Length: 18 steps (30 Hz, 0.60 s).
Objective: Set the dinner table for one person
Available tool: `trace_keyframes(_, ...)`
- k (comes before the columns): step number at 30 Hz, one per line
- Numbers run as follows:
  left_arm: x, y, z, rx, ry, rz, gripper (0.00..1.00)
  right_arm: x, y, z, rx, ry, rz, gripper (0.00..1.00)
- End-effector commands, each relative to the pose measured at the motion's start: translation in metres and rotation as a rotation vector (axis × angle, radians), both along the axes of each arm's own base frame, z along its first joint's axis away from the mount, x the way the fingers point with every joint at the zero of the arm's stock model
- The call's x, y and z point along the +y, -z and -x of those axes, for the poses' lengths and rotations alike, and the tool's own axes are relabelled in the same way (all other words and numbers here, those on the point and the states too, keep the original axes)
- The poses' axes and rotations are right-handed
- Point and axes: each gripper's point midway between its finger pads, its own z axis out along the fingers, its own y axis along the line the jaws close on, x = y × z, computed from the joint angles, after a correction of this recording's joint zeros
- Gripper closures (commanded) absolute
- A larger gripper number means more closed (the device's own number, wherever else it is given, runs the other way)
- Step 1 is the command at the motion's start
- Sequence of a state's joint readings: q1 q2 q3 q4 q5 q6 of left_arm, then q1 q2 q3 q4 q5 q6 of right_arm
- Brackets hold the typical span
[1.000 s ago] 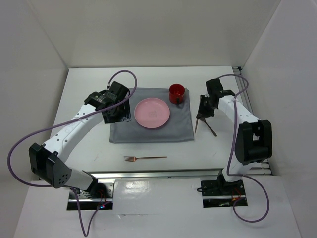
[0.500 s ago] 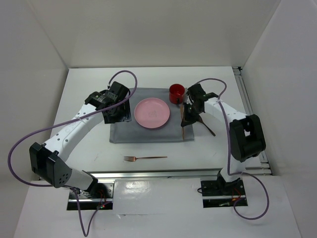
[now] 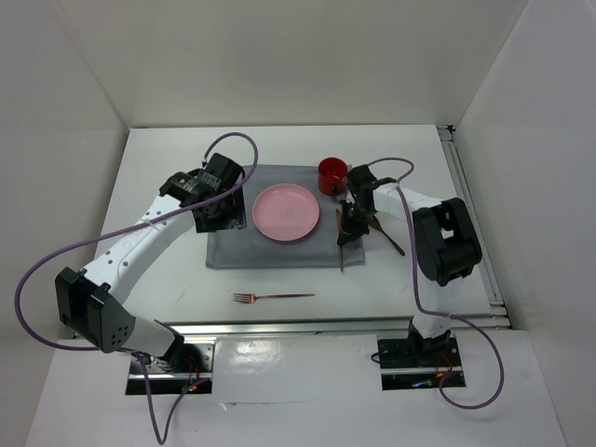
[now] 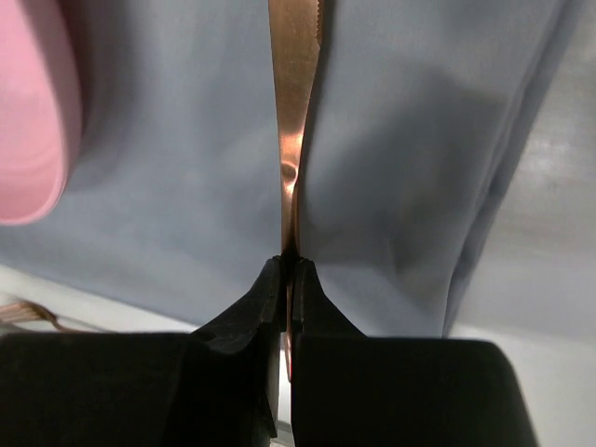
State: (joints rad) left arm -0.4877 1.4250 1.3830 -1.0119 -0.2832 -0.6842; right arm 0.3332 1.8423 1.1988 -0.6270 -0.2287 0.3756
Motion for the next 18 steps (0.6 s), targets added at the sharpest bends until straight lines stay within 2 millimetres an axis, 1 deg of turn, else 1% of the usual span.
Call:
trace_keyframes(1, 0.002, 0.000, 0.000, 0.004, -0.004, -0.015, 0.23, 0.015, -0.007, -0.025, -0.063, -0.004, -0.033, 1.00)
trace_keyframes(2, 0.002, 0.000, 0.000, 0.004, -0.004, -0.015, 0.23, 0.017, -0.011, -0.029, -0.072, 0.004, -0.040, 1.00)
trace_keyframes(3, 0.002, 0.000, 0.000, 0.004, -0.004, -0.015, 0.23, 0.020, -0.009, -0.033, -0.075, 0.001, -0.050, 1.00)
trace_keyframes(4, 0.002, 0.000, 0.000, 0.004, -0.004, -0.015, 0.23, 0.020, -0.002, -0.032, -0.058, 0.001, -0.044, 1.00)
trace_keyframes(5, 0.002, 0.000, 0.000, 0.004, -0.004, -0.015, 0.23, 0.021, -0.006, -0.036, -0.069, 0.001, -0.048, 1.00)
trace_keyframes(6, 0.002, 0.000, 0.000, 0.004, -0.004, -0.015, 0.23, 0.024, 0.000, -0.032, -0.056, -0.010, -0.044, 1.00)
trace_keyframes(7, -0.001, 0.000, 0.001, 0.004, 0.005, -0.015, 0.23, 0.026, -0.003, -0.036, -0.066, -0.010, -0.048, 1.00)
trace_keyframes(9, -0.001, 0.000, 0.001, 0.004, 0.006, -0.015, 0.23, 0.027, -0.002, -0.038, -0.062, -0.001, -0.049, 1.00)
trace_keyframes(10, -0.001, 0.000, 0.001, 0.004, 0.006, -0.015, 0.23, 0.030, -0.005, -0.040, -0.072, 0.001, -0.047, 1.00)
trace_keyframes(11, -0.001, 0.000, 0.001, 0.004, 0.006, -0.015, 0.23, 0.030, -0.001, -0.039, -0.063, 0.001, -0.044, 1.00)
trace_keyframes(13, -0.001, 0.000, 0.001, 0.004, 0.006, -0.015, 0.23, 0.034, -0.002, -0.037, -0.059, 0.002, -0.047, 1.00)
trace_keyframes(15, -0.001, 0.003, 0.001, 0.012, 0.006, -0.019, 0.23, 0.033, 0.000, -0.041, -0.063, 0.005, -0.039, 0.97)
trace_keyframes(16, 0.000, 0.006, 0.003, 0.021, 0.006, -0.024, 0.23, 0.033, 0.003, -0.043, -0.063, 0.008, -0.028, 0.94)
trace_keyframes(18, 0.000, 0.006, 0.003, 0.021, 0.006, -0.024, 0.23, 0.031, 0.002, -0.044, -0.069, 0.020, 0.008, 0.87)
